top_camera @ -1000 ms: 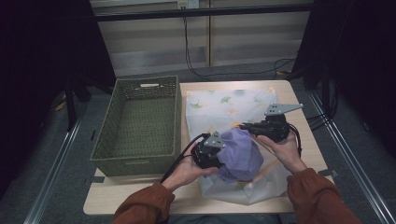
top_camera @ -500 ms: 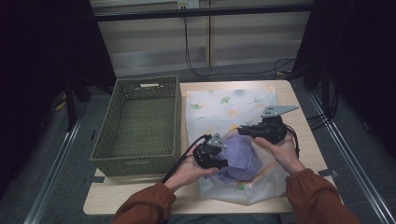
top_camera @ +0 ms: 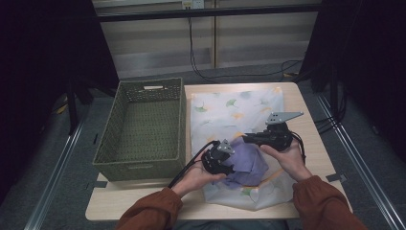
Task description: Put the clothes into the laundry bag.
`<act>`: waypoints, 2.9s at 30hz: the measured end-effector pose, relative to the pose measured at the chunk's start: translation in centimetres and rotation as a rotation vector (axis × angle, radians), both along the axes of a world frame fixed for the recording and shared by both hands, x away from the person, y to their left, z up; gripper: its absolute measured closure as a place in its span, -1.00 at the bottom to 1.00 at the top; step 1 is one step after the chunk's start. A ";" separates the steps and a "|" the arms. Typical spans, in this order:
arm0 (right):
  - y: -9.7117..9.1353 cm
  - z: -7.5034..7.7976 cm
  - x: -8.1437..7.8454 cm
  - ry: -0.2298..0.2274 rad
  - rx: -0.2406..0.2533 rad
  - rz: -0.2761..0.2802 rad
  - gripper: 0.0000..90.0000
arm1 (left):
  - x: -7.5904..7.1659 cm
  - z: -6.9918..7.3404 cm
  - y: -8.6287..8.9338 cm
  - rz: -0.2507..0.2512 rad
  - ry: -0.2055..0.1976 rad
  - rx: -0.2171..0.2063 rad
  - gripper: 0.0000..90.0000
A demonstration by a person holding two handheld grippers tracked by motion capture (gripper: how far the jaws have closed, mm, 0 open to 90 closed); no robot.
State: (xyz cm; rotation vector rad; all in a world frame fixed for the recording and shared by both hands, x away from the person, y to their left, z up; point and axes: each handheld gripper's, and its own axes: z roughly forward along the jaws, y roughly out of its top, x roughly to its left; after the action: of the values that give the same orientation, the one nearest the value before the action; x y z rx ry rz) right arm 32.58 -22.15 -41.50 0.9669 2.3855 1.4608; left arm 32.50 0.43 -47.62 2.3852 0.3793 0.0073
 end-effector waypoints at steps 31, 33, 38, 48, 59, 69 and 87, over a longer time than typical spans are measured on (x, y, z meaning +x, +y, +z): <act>0.0 -1.7 -2.0 0.050 -0.035 0.023 0.95 | 0.0 0.5 0.5 0.007 -0.001 -0.035 -0.06; 0.0 -1.7 -2.0 0.053 -0.032 0.018 0.95 | -0.3 0.9 0.7 0.018 0.015 -0.067 -0.29; -0.1 -1.5 -1.9 0.048 -0.027 0.013 0.95 | -0.8 2.4 1.7 0.040 0.018 -0.112 -0.53; -0.1 -1.6 -1.8 0.051 -0.026 0.013 0.95 | -2.5 4.0 3.8 0.089 -0.048 -0.144 -0.54; -0.1 -1.5 -1.7 0.052 -0.018 0.016 0.95 | -3.9 1.8 3.0 0.000 -0.031 -0.164 -0.23; -0.1 -1.7 -1.7 0.059 -0.022 0.021 0.95 | -3.6 -0.2 1.7 -0.047 -0.038 -0.078 -0.43; 0.2 -1.8 -1.7 0.061 -0.030 0.029 0.95 | -3.2 -1.6 1.4 0.021 -0.082 -0.027 -0.21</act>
State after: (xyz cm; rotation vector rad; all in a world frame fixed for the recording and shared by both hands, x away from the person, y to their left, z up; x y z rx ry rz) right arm 30.92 -22.00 -43.31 0.9881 2.4667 1.4202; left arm 29.34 1.81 -49.24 2.3463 0.3634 0.1082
